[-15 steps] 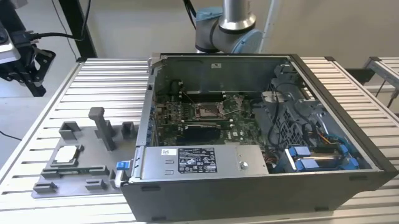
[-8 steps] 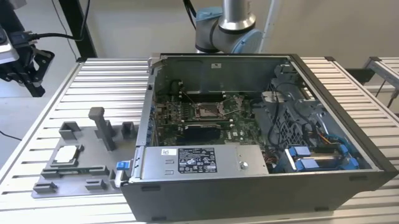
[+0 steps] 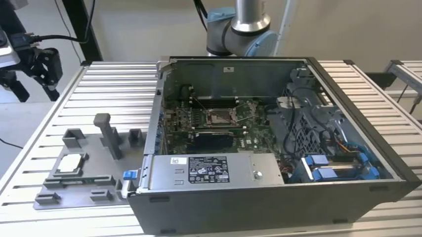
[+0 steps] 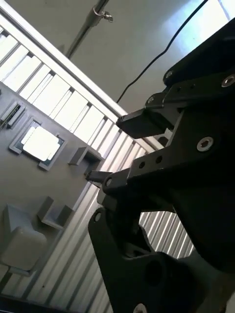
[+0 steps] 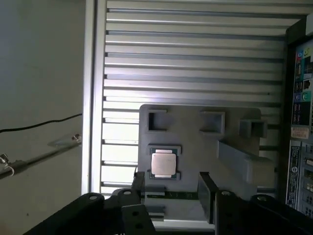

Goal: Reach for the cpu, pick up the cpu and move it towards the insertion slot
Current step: 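Reach for the cpu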

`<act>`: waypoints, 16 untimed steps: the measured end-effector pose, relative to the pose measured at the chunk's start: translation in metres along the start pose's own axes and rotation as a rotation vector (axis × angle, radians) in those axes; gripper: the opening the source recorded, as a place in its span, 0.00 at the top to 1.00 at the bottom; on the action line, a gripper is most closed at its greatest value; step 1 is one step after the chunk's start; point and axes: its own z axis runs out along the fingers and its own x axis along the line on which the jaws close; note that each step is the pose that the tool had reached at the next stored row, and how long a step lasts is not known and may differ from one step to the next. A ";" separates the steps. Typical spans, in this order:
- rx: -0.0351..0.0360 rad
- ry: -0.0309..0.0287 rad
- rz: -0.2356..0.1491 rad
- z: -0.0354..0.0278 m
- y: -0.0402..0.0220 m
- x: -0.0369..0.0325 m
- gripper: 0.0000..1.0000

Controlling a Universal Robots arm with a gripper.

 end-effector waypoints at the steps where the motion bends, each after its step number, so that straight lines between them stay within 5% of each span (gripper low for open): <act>1: 0.0000 0.0001 0.000 0.0000 0.0000 0.0000 0.00; 10: 0.0000 0.0000 0.000 0.0004 0.0000 0.0002 0.00; 16: 0.0005 0.0000 0.000 0.0066 -0.0003 0.0001 0.00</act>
